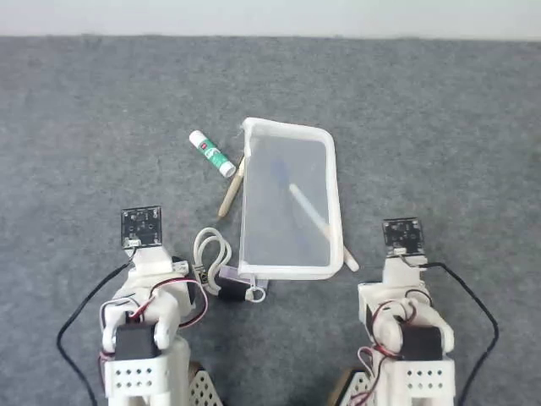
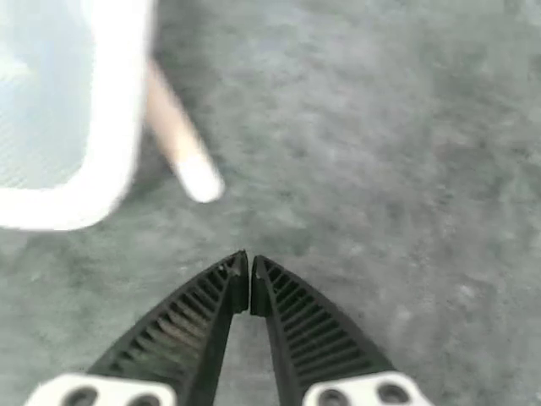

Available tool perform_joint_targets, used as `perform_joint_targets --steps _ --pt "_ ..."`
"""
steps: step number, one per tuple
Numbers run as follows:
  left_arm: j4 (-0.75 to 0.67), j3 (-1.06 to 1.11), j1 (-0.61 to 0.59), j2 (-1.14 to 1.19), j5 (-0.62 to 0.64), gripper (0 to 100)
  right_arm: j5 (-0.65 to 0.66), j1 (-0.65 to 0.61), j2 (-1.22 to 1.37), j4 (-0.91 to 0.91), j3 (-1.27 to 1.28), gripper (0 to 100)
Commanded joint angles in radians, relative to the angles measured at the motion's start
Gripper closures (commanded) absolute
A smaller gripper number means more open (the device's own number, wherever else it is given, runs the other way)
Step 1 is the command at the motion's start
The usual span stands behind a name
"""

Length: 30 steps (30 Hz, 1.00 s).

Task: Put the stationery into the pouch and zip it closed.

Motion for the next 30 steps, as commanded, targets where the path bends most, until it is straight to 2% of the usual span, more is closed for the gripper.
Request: perform_joint_targets --steps 1,4,11,16,24,30 --pt "0.009 -0.013 -0.003 -0.029 0.003 99 -0.009 -0.107 -0.022 -0.018 0.021 99.1" --pt "0.009 -0.013 -0.003 -0.029 0.003 99 -0.005 -0.173 -0.021 -0.018 0.021 99.1" --pt "0.008 -0.013 -0.005 -0.029 0.003 99 -0.003 -0.165 -0.021 -0.007 -0.043 99.0" --pt "0.008 -0.013 -0.005 -0.029 0.003 99 -0.009 -0.096 -0.022 0.041 -0.19 99.1" --pt "0.008 -0.013 -0.005 -0.029 0.003 99 -0.009 -0.255 -0.01 0.096 -0.477 99.2" --pt "0.008 -0.013 -0.005 -0.029 0.003 99 -0.032 -0.268 0.209 0.127 -0.726 99.2"
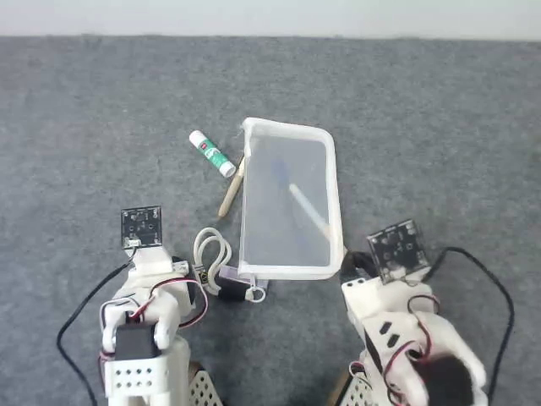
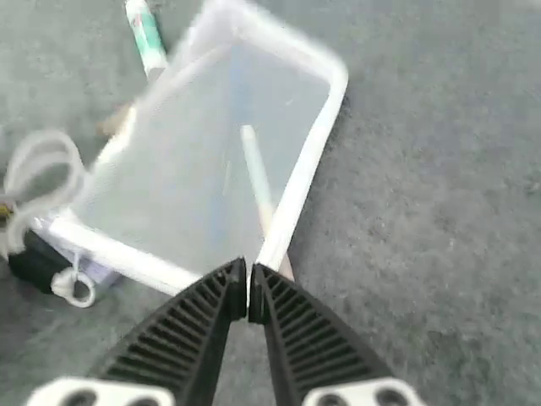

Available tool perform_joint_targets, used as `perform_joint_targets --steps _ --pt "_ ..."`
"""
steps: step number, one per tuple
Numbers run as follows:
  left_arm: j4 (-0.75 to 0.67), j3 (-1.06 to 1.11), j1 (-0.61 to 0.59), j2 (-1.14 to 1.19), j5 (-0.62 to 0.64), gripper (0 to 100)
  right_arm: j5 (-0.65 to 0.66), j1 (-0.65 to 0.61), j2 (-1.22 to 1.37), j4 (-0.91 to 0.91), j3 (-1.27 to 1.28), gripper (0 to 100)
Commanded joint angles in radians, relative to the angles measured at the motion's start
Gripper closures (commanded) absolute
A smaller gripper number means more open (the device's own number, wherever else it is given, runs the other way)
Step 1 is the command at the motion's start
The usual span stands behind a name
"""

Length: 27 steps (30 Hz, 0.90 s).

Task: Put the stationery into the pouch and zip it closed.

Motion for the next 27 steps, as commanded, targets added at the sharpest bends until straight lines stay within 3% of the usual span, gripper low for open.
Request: perform_joint_targets --steps 1,5,18,27 --pt "0.008 -0.013 -0.005 -0.029 0.003 99 -0.058 -0.018 0.2 0.004 -0.178 99.2" --pt "0.008 -0.013 -0.005 -0.029 0.003 99 -0.161 -0.05 0.429 0.001 -0.273 99.2" --pt "0.008 -0.013 -0.005 -0.029 0.003 99 -0.347 -0.387 0.934 -0.031 -0.295 99.2" --pt "0.008 -0.013 -0.005 -0.029 0.003 99 -0.394 -0.464 1.196 -0.208 -0.293 99.2"
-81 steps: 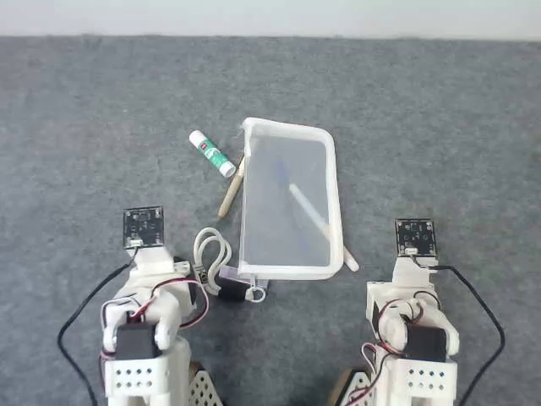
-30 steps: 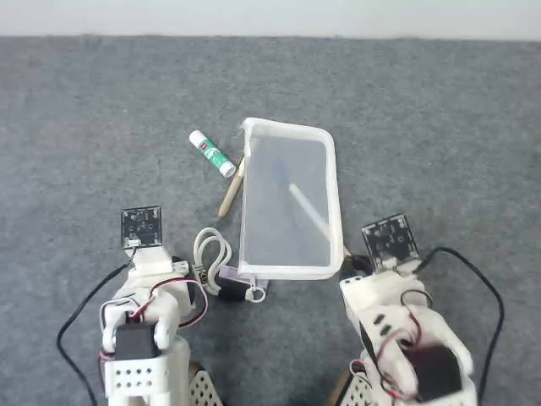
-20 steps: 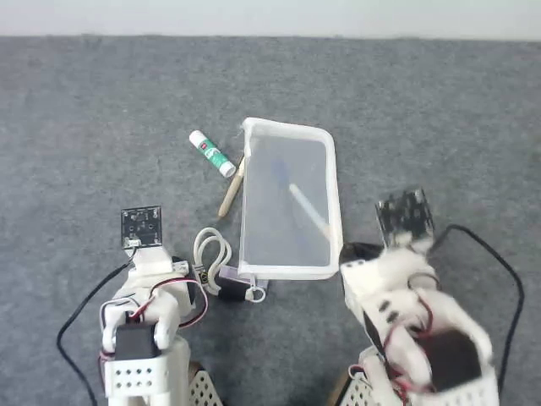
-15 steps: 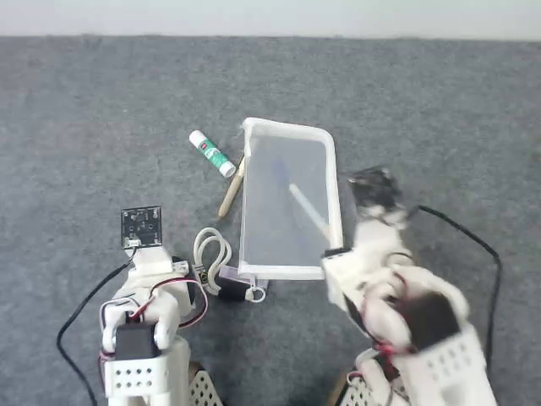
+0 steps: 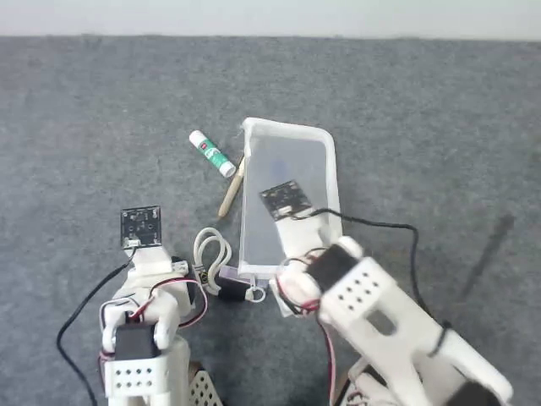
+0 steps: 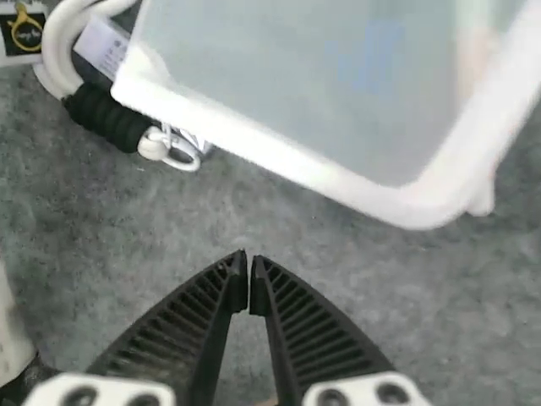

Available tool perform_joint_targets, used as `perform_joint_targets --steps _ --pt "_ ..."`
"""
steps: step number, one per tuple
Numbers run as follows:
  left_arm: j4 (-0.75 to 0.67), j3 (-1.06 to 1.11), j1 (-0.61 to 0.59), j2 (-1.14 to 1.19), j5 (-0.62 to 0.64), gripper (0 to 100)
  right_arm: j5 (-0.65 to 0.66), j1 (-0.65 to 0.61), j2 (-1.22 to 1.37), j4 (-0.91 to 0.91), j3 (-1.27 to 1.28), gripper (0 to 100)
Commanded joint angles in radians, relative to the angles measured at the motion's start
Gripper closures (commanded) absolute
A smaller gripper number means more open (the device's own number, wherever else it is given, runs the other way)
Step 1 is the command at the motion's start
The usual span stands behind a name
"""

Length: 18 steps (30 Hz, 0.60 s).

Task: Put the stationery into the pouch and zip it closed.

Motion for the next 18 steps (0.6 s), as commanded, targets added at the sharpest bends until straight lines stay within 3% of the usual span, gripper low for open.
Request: perform_joint_targets --steps 1,6,18 --pt "0.008 -0.013 0.0 -0.029 0.003 99 -0.012 -0.012 0.068 -0.074 -0.055 99.2" --pt "0.008 -0.013 0.0 -0.029 0.003 99 -0.012 0.027 0.171 -0.162 -0.06 99.2" --pt "0.008 -0.013 0.0 -0.029 0.003 99 -0.006 0.329 0.213 -0.555 -0.06 99.2"
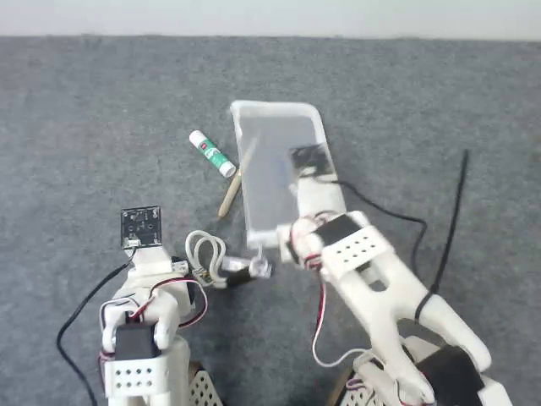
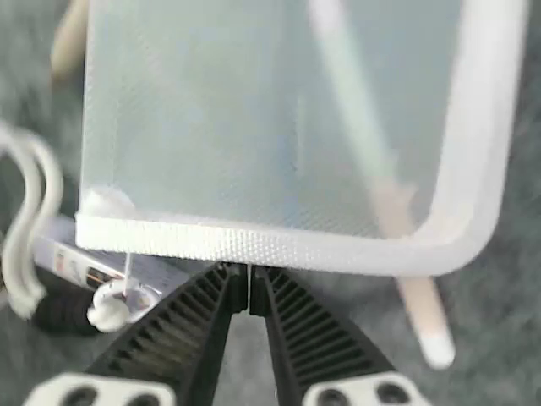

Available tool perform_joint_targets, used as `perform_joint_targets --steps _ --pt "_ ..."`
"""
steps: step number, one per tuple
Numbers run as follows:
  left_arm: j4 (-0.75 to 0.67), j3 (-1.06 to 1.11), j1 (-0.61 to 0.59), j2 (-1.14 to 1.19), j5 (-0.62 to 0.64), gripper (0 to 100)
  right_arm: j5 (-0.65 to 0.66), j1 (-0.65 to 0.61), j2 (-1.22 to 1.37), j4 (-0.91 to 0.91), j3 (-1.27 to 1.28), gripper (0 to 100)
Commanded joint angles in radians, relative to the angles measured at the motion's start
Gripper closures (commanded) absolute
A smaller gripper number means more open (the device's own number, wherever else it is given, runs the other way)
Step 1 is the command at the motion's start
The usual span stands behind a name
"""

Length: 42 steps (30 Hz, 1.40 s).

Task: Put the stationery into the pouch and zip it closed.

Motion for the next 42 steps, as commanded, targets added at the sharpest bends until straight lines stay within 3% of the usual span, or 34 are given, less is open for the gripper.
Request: perform_joint_targets --steps 1,10,15,21,32,42 --pt "0.008 -0.013 -0.003 -0.029 0.003 99 -0.005 0.084 -0.005 -0.11 -0.061 99.1" --pt "0.008 -0.013 -0.003 -0.029 0.003 99 -0.003 0.12 -0.005 -0.26 -0.08 98.9" --pt "0.008 -0.013 -0.003 -0.029 0.003 99 -0.012 0.102 -0.016 -0.022 -0.241 98.3" --pt "0.008 -0.013 -0.003 -0.029 0.003 99 -0.129 -0.036 -0.005 0.255 -0.391 84.8" --pt "0.008 -0.013 -0.003 -0.029 0.003 99 -0.279 -0.225 0.094 0.271 -0.397 83.4" --pt "0.008 -0.013 -0.003 -0.029 0.003 99 -0.408 -0.236 0.341 0.274 -0.585 83.3"
